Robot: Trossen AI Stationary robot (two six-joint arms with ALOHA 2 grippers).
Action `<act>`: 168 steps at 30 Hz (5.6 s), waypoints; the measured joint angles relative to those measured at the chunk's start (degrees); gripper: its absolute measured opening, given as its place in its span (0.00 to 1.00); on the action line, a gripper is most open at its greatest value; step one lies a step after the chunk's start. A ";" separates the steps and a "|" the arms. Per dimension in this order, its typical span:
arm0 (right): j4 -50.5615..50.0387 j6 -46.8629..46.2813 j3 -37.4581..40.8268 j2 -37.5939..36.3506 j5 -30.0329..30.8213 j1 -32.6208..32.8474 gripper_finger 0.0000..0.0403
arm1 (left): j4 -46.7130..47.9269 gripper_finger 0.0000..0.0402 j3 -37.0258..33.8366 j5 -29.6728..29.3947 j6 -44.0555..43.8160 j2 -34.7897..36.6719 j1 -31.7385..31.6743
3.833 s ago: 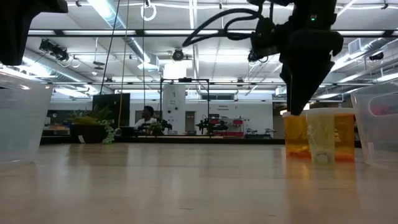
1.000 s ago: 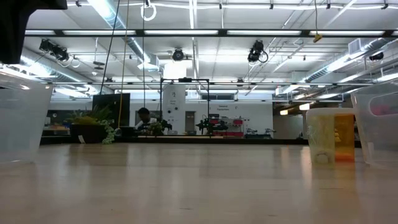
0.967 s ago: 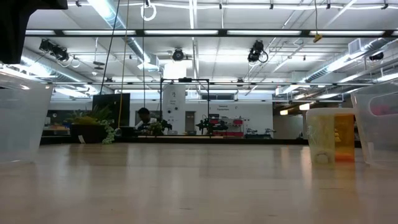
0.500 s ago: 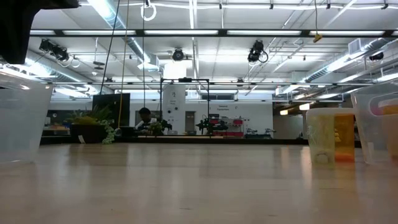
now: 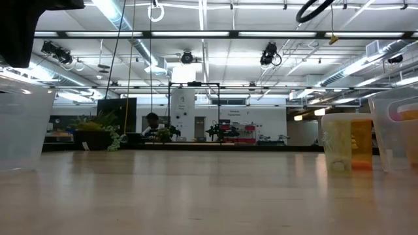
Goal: Pick and place medicine bottles into bin by pill shape (circle, oval)
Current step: Put the large orange pill bottle into the right transparent bin
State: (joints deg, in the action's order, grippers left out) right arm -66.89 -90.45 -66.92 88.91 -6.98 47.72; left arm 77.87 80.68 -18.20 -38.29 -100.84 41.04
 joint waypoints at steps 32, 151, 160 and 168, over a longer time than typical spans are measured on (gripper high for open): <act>6.01 14.64 0.04 8.28 -4.60 -8.25 0.65 | -0.04 0.05 0.00 -0.21 0.00 0.00 0.00; 12.23 48.43 -2.99 6.01 14.12 -24.90 0.57 | -0.02 0.07 0.00 -2.37 -1.75 -0.01 -1.05; 4.98 39.30 -14.91 5.90 13.33 -14.27 0.53 | -0.04 0.05 0.00 -2.36 -3.33 0.00 -0.92; -3.24 19.65 -15.30 5.90 9.43 -1.74 0.56 | -0.03 0.07 0.00 -2.31 -3.24 0.00 -0.14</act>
State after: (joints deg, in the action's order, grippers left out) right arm -70.13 -70.81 -82.21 94.80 2.46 45.98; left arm 77.84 80.68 -20.51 -41.53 -100.84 40.89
